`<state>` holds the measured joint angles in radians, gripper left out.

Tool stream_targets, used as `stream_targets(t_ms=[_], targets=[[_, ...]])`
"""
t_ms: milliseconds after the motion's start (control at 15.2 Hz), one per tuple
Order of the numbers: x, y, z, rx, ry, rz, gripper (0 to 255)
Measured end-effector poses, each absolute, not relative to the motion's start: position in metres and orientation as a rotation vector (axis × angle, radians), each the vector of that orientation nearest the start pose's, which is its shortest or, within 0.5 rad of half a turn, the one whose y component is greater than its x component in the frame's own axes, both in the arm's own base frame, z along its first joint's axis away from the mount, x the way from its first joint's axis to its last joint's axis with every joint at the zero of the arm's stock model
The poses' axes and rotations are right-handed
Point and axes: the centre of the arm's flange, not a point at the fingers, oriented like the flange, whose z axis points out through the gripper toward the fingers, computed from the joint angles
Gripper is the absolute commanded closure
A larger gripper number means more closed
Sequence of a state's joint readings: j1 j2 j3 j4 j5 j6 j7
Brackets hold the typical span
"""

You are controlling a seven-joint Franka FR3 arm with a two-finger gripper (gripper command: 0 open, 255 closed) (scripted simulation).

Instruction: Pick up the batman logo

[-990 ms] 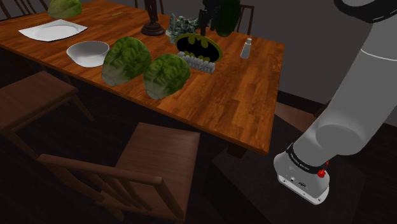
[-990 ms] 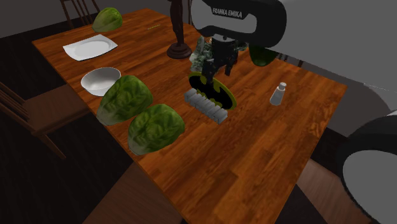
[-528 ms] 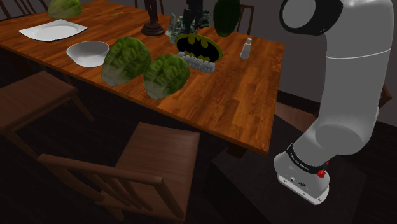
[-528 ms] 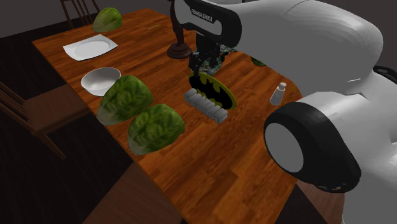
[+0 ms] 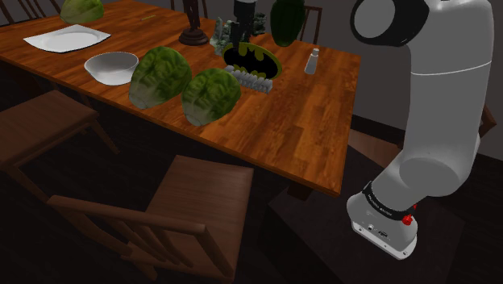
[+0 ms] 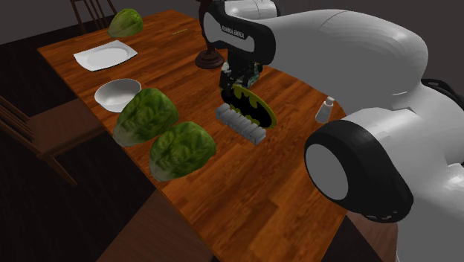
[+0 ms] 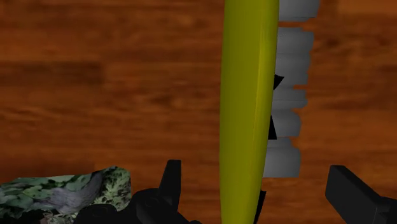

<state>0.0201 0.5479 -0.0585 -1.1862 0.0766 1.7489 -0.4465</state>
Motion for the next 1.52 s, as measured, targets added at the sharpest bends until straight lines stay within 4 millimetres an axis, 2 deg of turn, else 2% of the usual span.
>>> stream_targets(t_ms=[66,792,1518], targets=[[0.717,-0.01,0.472,-3.038,-0.622,-0.04,255],[0.717,-0.01,0.473,-3.038,-0.622,-0.04,255],[0.718,-0.011,0.528,-3.038,-0.622,-0.04,255]])
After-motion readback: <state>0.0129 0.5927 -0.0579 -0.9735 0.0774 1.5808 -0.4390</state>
